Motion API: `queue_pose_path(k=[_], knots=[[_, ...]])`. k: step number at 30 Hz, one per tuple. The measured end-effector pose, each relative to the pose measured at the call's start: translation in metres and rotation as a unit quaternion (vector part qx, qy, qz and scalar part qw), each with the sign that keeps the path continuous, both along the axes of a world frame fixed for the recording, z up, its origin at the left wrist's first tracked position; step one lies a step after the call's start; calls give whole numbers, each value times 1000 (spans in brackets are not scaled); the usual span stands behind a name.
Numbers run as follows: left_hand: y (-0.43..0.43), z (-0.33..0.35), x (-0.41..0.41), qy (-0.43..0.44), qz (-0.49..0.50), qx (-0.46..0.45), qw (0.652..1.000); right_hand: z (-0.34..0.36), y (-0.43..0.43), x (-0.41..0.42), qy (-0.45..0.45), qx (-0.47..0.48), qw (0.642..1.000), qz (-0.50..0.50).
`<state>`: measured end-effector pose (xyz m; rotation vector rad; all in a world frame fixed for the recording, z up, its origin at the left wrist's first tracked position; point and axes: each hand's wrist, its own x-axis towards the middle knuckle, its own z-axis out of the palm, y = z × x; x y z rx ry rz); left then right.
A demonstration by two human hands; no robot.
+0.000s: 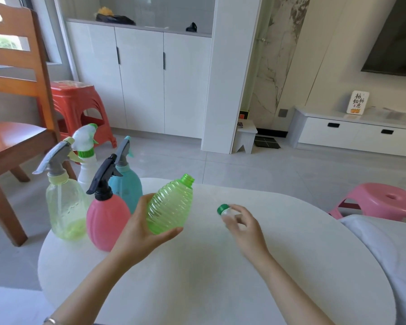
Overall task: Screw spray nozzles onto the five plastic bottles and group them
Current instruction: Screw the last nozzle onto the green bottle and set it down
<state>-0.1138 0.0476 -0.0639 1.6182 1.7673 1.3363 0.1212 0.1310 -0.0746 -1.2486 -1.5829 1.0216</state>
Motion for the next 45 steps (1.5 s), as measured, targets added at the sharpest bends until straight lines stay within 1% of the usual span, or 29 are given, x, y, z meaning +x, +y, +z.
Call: queue_pose_path(k=[1, 3, 6, 9, 13, 18, 23, 28, 30, 34, 36, 38, 42, 45], knots=[[1, -1, 1, 5, 0, 1, 1000, 7, 2, 5, 85, -31, 996, -26], [4, -4, 4, 24, 11, 4, 1000, 17, 3, 18, 173, -94, 979, -58], [8, -9, 6, 39, 18, 0, 999, 24, 2, 37, 245, -140, 958, -60], [11, -13, 8, 41, 10, -20, 999, 32, 3, 53, 269, -144, 951, -45], [14, -19, 15, 29, 9, -35, 999, 37, 4, 71, 259, -159, 953, -13], [17, -20, 17, -7, 21, -35, 999, 35, 4, 76, 245, -162, 956, -15], [15, -18, 18, -14, 13, -31, 999, 35, 5, 74, 251, -159, 955, -14], [15, -17, 17, -26, 3, -32, 999, 31, 7, 72, 239, -162, 957, -14], [14, -14, 16, -26, -6, -34, 999, 31, 8, 72, 219, -163, 962, -12], [11, -6, 14, -23, -53, -60, 997, 33, 7, 72, 127, -129, 983, 20], [11, -2, 12, -72, -69, -81, 992, 35, 5, 68, 101, -117, 987, 44], [9, 4, 14, -124, -79, -97, 984, 35, 4, 63, 97, -111, 987, 70], [6, 9, 18, -227, -125, -129, 957, 38, 2, 52, 116, -90, 985, 94], [5, 10, 21, -275, -139, -141, 941, 42, 0, 45, 142, -85, 981, 98]])
